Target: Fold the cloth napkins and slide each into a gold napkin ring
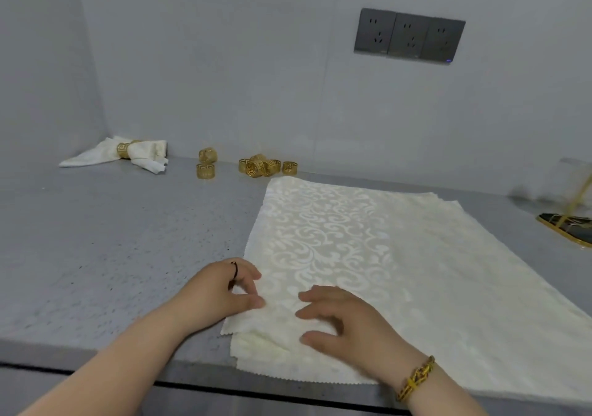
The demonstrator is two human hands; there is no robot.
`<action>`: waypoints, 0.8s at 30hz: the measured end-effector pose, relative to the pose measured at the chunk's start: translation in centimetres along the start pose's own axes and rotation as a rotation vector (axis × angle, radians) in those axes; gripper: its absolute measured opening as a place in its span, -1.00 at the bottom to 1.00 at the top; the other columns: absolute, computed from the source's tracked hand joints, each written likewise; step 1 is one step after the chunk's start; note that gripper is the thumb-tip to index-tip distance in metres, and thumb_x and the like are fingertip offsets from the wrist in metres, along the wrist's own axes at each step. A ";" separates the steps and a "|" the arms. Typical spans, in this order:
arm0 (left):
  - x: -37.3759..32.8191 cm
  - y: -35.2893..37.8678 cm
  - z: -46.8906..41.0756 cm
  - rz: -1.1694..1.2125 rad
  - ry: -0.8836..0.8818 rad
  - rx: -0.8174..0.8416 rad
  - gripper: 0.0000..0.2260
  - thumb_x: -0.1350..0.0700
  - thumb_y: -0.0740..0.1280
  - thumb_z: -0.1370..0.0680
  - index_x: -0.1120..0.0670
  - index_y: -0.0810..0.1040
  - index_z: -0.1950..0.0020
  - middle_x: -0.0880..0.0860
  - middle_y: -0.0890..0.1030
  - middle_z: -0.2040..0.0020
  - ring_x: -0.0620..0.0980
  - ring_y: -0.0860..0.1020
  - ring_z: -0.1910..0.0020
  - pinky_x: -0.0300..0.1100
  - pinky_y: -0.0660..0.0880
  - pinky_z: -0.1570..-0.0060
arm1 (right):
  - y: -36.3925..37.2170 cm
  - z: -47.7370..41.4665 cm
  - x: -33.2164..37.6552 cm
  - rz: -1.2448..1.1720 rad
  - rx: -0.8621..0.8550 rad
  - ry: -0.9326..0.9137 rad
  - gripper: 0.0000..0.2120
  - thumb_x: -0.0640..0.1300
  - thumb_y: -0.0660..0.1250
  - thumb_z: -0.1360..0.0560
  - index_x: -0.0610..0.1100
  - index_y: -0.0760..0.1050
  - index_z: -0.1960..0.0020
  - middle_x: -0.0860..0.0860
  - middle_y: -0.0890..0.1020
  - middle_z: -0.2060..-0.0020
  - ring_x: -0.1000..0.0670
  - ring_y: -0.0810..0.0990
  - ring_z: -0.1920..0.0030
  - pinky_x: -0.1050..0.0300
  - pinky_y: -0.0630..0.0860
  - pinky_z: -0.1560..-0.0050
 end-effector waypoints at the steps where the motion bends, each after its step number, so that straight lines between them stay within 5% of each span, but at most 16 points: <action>1: 0.1 -0.1 0.0 0.003 -0.003 -0.013 -0.80 0.07 0.53 -0.32 -0.05 0.53 0.40 -0.23 0.54 0.03 -0.43 0.46 0.01 -0.58 0.34 0.09 | 0.0 -0.1 -0.1 0.003 -0.014 0.007 -0.54 0.24 0.31 -0.34 0.08 0.52 -0.19 0.53 0.23 -0.05 0.45 0.14 -0.23 0.57 -0.03 -0.29; 5: 0.2 -0.3 -0.1 0.037 -0.007 -0.035 -0.81 0.16 0.44 -0.42 0.02 0.55 0.39 -0.24 0.54 0.02 -0.53 0.45 0.09 -0.67 0.28 0.14 | -0.6 -0.5 -0.8 0.034 -0.097 0.067 -0.79 -0.03 0.27 -0.52 0.02 0.59 -0.10 0.32 0.49 -0.16 0.36 0.32 -0.22 0.64 0.11 -0.12; 8: -0.6 -0.7 0.4 0.040 0.032 -0.063 -0.85 -0.17 0.44 -0.34 -0.13 0.58 0.28 -0.33 0.52 0.01 -0.54 0.43 0.03 -0.64 0.31 0.02 | -1.3 -1.2 -0.7 0.014 -0.126 0.146 -0.82 0.00 0.21 -0.54 0.10 0.58 0.13 0.43 0.53 0.23 0.34 0.47 0.11 0.50 0.30 0.05; 11: -2.2 0.3 1.4 -0.174 0.072 0.045 -0.28 -0.62 0.14 0.11 -0.41 0.33 0.00 -0.53 0.26 -0.09 -0.64 0.26 -0.06 -0.67 0.17 -0.07 | -2.6 -1.8 -1.0 0.037 -0.212 0.199 -0.65 -0.02 0.15 -0.57 0.05 0.26 0.39 0.12 0.41 0.49 0.16 0.34 0.41 0.32 0.28 0.30; 14: -3.7 1.4 1.6 -0.428 0.171 0.022 -0.33 -0.51 0.01 -0.06 -0.45 -0.01 -0.15 -0.55 0.08 -0.08 -0.49 0.15 -0.11 -0.65 0.07 -0.05 | -3.1 -2.2 -1.4 0.018 -0.243 0.248 -0.64 -0.03 0.13 -0.58 -0.01 0.21 0.38 0.06 0.33 0.46 0.12 0.30 0.40 0.29 0.26 0.31; 16: -5.3 1.0 1.2 -0.493 0.289 -0.161 -0.50 -0.34 0.01 -0.25 -0.40 0.21 -0.20 -0.54 0.29 -0.04 -0.47 0.32 -0.04 -0.65 0.20 0.00 | -3.0 -2.4 -1.5 -0.008 -0.234 0.245 -0.66 -0.02 0.14 -0.57 -0.02 0.23 0.37 0.05 0.33 0.44 0.10 0.30 0.39 0.27 0.25 0.30; 18: -6.2 0.7 0.7 -0.476 0.366 -0.282 -0.68 -0.19 0.10 -0.32 -0.25 0.59 0.07 -0.38 0.56 0.17 -0.36 0.50 0.19 -0.50 0.34 0.09 | -3.0 -2.5 -1.5 -0.030 -0.232 0.241 -0.68 -0.02 0.15 -0.56 -0.04 0.26 0.35 0.05 0.34 0.44 0.10 0.30 0.38 0.27 0.25 0.30; 21: -6.6 0.8 0.0 -0.442 0.351 -0.332 -0.75 -0.13 0.12 -0.34 -0.17 0.60 0.31 -0.30 0.58 0.35 -0.29 0.50 0.29 -0.47 0.35 0.19 | -2.8 -2.2 -1.7 -0.133 -0.217 0.260 -0.78 -0.01 0.23 -0.51 -0.02 0.37 0.30 0.09 0.42 0.41 0.15 0.37 0.36 0.32 0.31 0.26; 24: -4.1 -0.4 -1.4 -0.227 0.136 -0.322 -0.62 -0.16 0.14 -0.42 0.06 0.63 0.18 -0.10 0.63 0.25 -0.18 0.53 0.18 -0.43 0.37 0.23 | -2.3 -1.7 -0.8 -0.224 -0.079 0.194 -0.88 0.04 0.35 -0.44 0.13 0.43 0.08 0.16 0.57 0.13 0.20 0.52 0.10 0.27 0.42 0.01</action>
Point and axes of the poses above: each hand's wrist, its own z-axis away from the middle knuckle, its own y-axis out of the palm, x = y × z, the point moved 9 cm from there along -z, towards the middle knuckle
